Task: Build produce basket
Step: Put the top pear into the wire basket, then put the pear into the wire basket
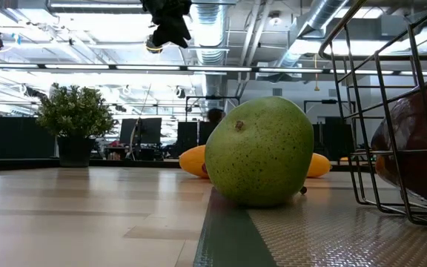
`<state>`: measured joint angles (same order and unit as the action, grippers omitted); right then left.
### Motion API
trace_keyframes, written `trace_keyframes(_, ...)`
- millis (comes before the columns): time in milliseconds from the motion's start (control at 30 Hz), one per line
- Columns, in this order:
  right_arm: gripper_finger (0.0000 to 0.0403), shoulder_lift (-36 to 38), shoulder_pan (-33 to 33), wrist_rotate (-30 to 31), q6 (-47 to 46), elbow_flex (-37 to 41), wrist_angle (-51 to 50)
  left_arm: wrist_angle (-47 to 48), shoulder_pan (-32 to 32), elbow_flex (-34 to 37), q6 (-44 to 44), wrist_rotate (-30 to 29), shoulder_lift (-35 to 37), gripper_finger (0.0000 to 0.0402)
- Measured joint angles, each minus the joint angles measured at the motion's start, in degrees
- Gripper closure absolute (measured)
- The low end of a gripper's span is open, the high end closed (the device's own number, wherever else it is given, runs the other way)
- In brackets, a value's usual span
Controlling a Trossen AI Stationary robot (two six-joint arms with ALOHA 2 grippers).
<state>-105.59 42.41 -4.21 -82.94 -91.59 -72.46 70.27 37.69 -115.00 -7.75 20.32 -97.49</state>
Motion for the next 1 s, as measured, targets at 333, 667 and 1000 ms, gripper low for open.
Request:
trace_keyframes(333, 0.0019, -0.69, 0.58, -2.32, 5.76, 0.83, 0.04, -0.55, 0.0, 0.0, -0.01, 0.01, 0.0, 0.0267)
trace_keyframes(667, 0.0018, 2.03, -6.19, -2.85, 17.22, -3.05, -3.35, 1.39, 0.0, 0.0, -0.57, -0.04, 0.0, 0.0266)
trace_keyframes(1000, 0.0021, 5.58, -20.18, 2.5, 35.28, -4.59, -5.52, 5.74, 0.0, 0.0, -2.4, 0.36, 1.19, 0.0233)
